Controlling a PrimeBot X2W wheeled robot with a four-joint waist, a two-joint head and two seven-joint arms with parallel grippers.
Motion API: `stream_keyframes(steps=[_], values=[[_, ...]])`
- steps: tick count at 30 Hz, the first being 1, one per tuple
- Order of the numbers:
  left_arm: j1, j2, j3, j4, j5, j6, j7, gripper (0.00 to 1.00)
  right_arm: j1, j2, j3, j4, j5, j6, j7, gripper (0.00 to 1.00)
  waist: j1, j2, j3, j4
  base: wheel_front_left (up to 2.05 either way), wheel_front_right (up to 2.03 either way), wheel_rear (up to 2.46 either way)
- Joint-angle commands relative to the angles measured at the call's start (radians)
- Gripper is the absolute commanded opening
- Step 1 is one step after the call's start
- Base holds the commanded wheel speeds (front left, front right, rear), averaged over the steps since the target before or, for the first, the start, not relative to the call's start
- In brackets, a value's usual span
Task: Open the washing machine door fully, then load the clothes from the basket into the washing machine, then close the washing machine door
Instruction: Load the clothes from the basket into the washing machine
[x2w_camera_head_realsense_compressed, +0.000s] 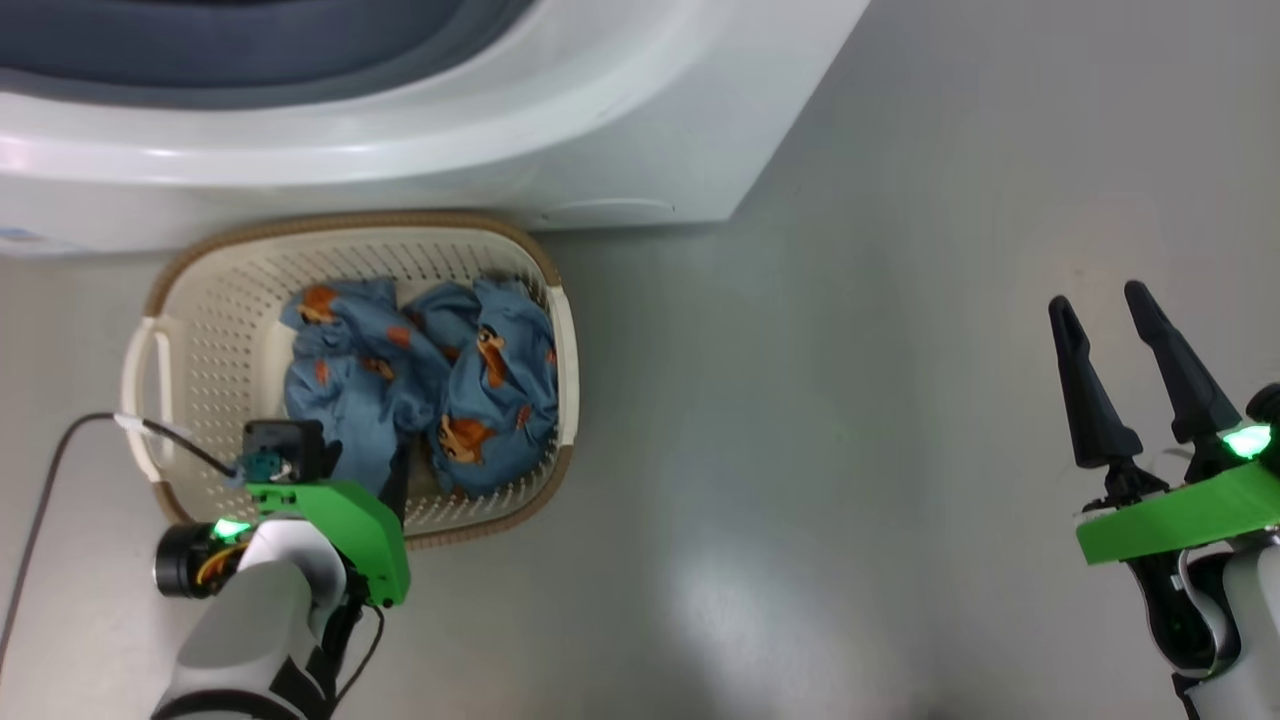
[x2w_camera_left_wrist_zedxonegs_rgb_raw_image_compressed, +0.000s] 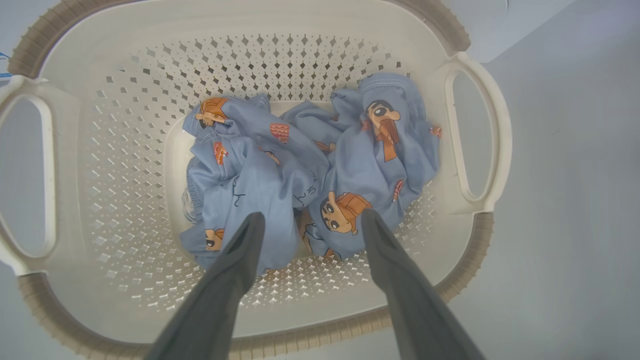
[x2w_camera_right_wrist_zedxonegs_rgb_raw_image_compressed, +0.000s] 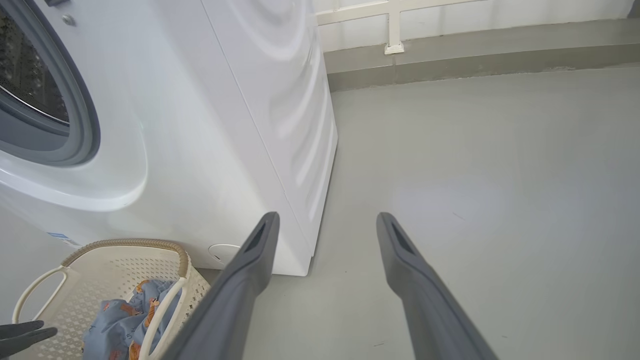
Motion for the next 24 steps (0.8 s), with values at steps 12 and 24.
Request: stream_keyframes(steps=[12,24], values=[[-0.058,0.077,0.012,0.032,-0.006,0.029,0.030,1.00,-0.029,-0.035,0.060,-0.053,0.012,0.003,-0.012,1.00,-0.0002,0.0000,0.111,-0.031,0.00,0.00,0.00],[-0.137,0.119,0.006,0.037,-0.022,0.043,0.051,1.00,-0.045,-0.035,0.079,-0.082,0.009,0.003,-0.012,1.00,-0.0002,0.0000,0.185,-0.059,0.00,0.00,0.00]])
